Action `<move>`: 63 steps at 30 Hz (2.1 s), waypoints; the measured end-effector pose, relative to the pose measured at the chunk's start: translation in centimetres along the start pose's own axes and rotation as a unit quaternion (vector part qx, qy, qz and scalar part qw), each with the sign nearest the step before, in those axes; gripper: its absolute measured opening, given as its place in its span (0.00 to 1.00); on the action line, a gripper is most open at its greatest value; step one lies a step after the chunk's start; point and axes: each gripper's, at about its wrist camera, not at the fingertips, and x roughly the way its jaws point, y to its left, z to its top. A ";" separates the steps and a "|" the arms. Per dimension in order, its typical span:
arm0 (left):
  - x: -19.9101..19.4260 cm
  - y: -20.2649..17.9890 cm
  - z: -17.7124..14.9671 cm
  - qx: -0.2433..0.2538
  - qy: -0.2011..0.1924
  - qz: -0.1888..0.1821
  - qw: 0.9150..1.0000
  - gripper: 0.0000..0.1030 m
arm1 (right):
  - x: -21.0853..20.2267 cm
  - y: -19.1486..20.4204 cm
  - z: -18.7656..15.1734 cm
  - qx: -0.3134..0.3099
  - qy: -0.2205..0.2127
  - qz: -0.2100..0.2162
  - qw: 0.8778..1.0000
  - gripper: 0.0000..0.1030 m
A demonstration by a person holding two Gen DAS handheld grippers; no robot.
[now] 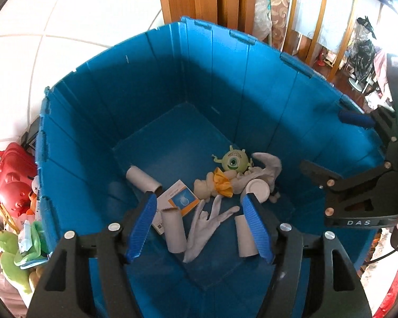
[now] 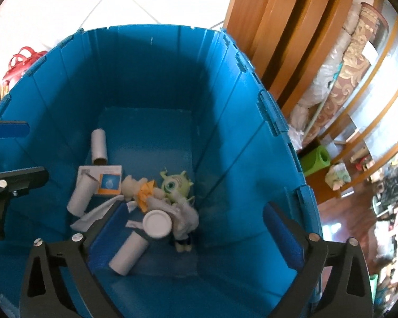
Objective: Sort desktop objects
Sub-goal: 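Move both open tools back over the pile toward the pink tissue packs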
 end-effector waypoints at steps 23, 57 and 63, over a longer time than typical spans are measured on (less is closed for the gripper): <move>-12.5 11.4 -15.6 -0.171 -0.178 0.112 0.963 0.73 | -12.4 11.8 -1.3 0.000 -0.186 0.105 0.977 1.00; 1.4 42.2 -53.8 -0.579 0.092 0.253 0.770 0.86 | 2.4 41.6 -5.9 -0.080 -0.023 0.208 0.975 1.00; 2.5 41.0 -55.1 -0.573 0.094 0.251 0.775 0.96 | 6.8 43.7 -8.8 -0.114 0.032 0.220 0.968 1.00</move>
